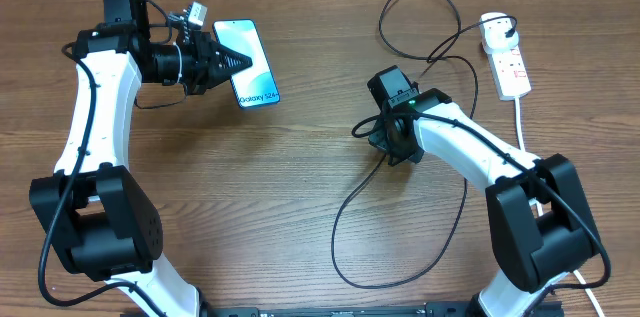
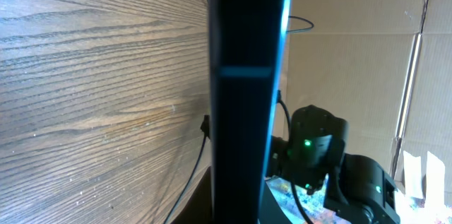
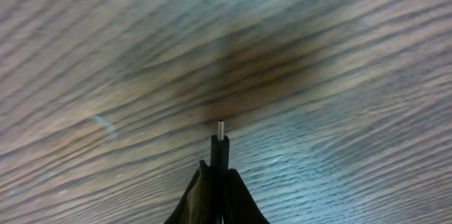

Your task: Plug charger to phone and switch on socket

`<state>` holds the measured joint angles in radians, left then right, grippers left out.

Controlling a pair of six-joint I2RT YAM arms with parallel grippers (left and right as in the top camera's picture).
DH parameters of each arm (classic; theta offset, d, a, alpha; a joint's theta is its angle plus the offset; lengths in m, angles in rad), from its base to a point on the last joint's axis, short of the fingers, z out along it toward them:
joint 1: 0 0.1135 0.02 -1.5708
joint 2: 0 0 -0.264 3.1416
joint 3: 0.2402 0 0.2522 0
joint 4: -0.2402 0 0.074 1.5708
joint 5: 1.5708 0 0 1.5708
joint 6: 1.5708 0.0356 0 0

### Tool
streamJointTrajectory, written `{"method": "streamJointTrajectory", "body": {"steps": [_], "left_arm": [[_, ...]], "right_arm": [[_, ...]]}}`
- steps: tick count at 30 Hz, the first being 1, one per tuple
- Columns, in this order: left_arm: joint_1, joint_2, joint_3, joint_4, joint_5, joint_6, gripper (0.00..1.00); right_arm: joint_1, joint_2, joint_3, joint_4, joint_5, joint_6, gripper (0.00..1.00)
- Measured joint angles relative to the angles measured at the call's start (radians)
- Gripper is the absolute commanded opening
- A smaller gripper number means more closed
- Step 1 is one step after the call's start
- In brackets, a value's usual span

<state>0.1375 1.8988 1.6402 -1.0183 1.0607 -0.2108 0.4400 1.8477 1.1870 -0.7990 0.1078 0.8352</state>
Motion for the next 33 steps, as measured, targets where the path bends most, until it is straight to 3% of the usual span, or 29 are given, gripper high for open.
{"method": "streamJointTrajectory", "body": {"steps": [5,17,20,23,29,33], "left_arm": [[0.000,0.000,0.000,0.000,0.000,0.000,0.04],[0.000,0.000,0.000,-0.010,0.000,0.000,0.04],[0.000,0.000,0.000,-0.011,0.000,0.000,0.04],[0.000,0.000,0.000,-0.011,0.000,0.000,0.04],[0.000,0.000,0.000,-0.014,0.000,0.000,0.04],[0.000,0.000,0.000,-0.014,0.000,0.000,0.04]], "right_arm": [[0.000,0.030,-0.010,0.004,0.005,0.018,0.04],[-0.002,0.061,-0.011,0.047,-0.034,0.029,0.25],[-0.005,0.061,-0.011,0.055,-0.046,0.029,0.25],[-0.008,0.061,-0.011,0.052,-0.049,0.030,0.11],[-0.032,0.061,-0.011,0.040,-0.077,0.028,0.10],[-0.068,0.061,-0.011,0.037,-0.119,0.014,0.25]]}}
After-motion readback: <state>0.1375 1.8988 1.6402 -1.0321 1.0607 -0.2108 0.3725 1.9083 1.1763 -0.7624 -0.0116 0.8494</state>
